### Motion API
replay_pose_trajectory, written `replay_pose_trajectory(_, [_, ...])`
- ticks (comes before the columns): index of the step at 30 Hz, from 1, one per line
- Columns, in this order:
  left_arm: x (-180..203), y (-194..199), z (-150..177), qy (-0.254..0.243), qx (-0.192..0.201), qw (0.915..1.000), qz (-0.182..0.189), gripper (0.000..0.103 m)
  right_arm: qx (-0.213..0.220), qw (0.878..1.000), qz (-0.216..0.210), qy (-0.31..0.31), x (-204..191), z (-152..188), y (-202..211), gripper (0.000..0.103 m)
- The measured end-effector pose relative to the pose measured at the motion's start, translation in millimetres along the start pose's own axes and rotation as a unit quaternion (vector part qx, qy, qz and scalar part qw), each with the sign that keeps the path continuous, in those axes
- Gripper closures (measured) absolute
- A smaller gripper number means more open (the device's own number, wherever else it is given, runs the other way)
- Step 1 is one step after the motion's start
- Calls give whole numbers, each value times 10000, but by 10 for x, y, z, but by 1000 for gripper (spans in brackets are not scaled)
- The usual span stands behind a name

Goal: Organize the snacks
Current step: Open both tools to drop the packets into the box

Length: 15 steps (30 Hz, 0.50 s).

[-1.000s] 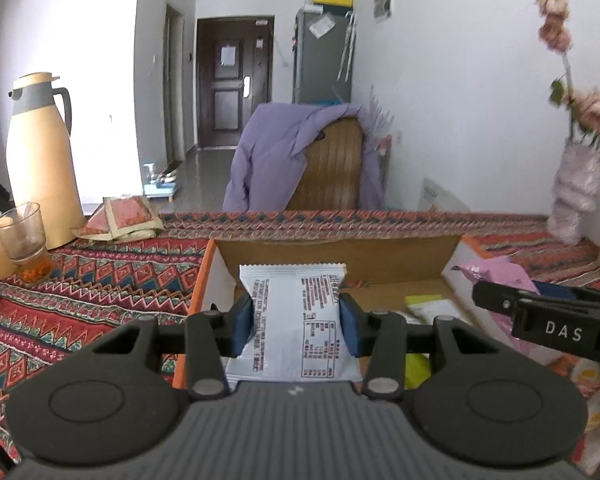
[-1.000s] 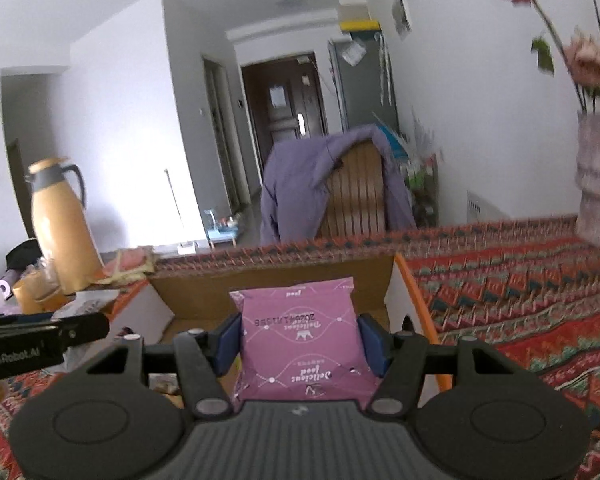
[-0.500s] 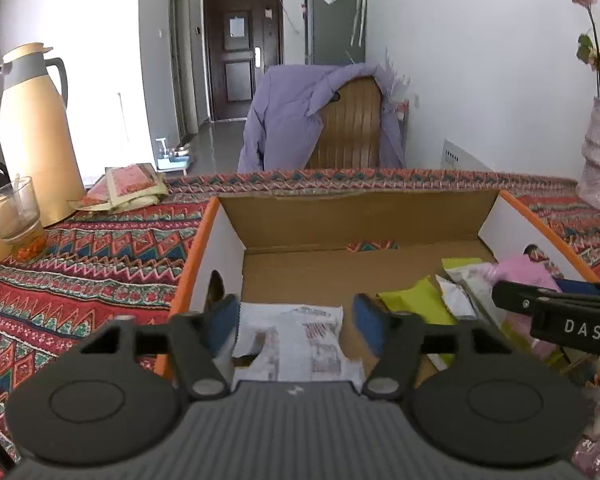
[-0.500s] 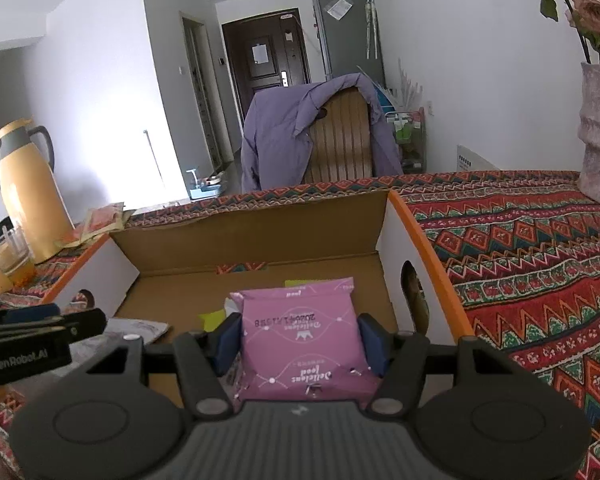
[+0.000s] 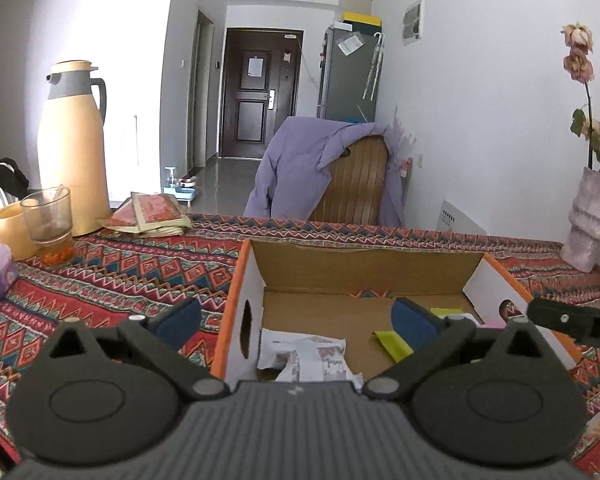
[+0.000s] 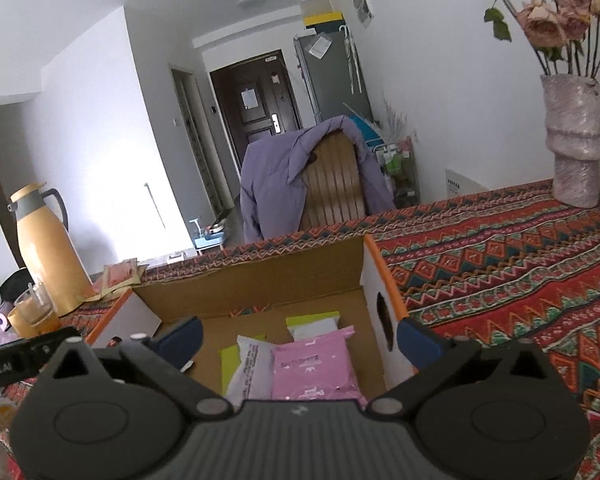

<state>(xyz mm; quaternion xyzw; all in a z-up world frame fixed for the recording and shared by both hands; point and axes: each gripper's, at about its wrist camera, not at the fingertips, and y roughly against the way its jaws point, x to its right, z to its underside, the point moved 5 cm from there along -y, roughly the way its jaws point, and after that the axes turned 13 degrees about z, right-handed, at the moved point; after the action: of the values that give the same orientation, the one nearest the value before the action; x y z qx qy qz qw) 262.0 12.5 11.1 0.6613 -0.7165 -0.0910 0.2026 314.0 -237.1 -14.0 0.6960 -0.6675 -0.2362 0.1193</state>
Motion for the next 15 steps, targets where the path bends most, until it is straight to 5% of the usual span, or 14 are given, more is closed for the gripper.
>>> replay_pose_trajectory(15, [-21, 932, 187, 82, 314, 9981, 530, 0, 471, 9973, -423, 379, -30, 156, 971, 0])
